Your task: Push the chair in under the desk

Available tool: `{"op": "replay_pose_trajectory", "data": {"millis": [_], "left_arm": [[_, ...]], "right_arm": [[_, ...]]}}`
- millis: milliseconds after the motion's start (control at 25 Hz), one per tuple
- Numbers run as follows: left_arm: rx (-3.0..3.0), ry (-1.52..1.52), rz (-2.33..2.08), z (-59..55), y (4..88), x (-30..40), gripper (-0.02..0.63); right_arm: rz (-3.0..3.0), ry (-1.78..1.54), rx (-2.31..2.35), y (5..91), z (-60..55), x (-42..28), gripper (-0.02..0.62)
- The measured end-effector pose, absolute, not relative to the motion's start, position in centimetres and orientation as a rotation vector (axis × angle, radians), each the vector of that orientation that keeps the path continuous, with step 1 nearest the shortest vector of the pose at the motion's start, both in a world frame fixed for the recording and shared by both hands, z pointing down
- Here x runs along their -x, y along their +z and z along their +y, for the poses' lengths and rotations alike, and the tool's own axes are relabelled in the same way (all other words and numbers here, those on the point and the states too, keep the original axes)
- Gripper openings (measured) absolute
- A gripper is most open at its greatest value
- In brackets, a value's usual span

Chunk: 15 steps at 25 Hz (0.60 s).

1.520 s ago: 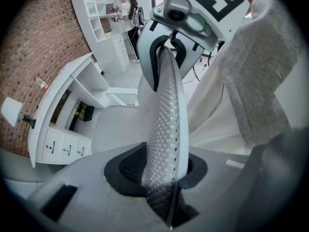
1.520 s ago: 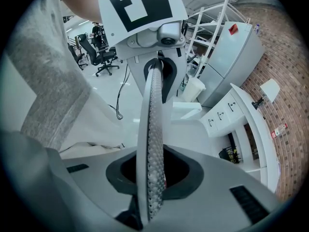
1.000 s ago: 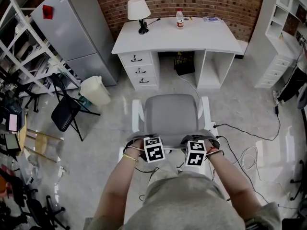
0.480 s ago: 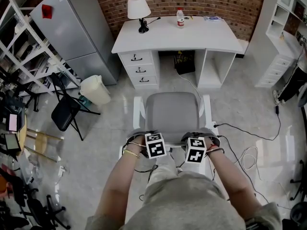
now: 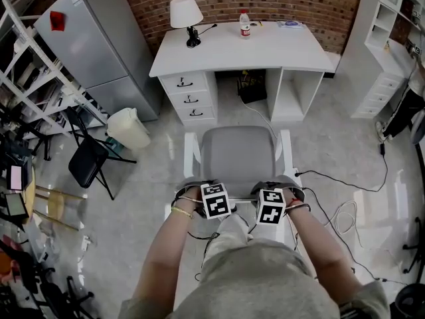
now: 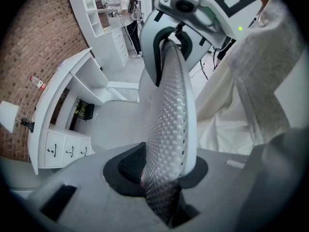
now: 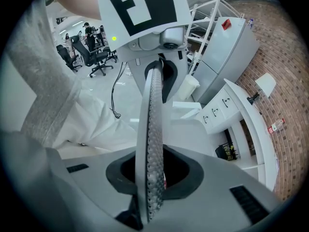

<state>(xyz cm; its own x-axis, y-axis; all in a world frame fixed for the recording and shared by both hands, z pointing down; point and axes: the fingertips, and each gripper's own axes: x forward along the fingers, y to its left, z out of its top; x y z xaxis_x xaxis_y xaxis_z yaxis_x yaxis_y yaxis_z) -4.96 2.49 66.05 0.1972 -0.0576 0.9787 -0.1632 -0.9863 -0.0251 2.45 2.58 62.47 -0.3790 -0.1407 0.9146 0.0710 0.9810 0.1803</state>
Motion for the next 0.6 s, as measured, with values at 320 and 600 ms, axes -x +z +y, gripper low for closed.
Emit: {"op": "replay_pose_trajectory", "data": {"millis": [320,600], "left_arm": [[-2.358,1.943,-0.17,-0.1,66.1,5.3,0.122],[-2.362,1.954,-0.143,-2.5,65.9,5.4,0.12]], "right_arm": [[-1.946,-0.198,-0.071,62.5,0.1,-2.1,0.06],[-1.944,-0.184,-0.081,62.2,-2.2,-2.1,0.06]]}}
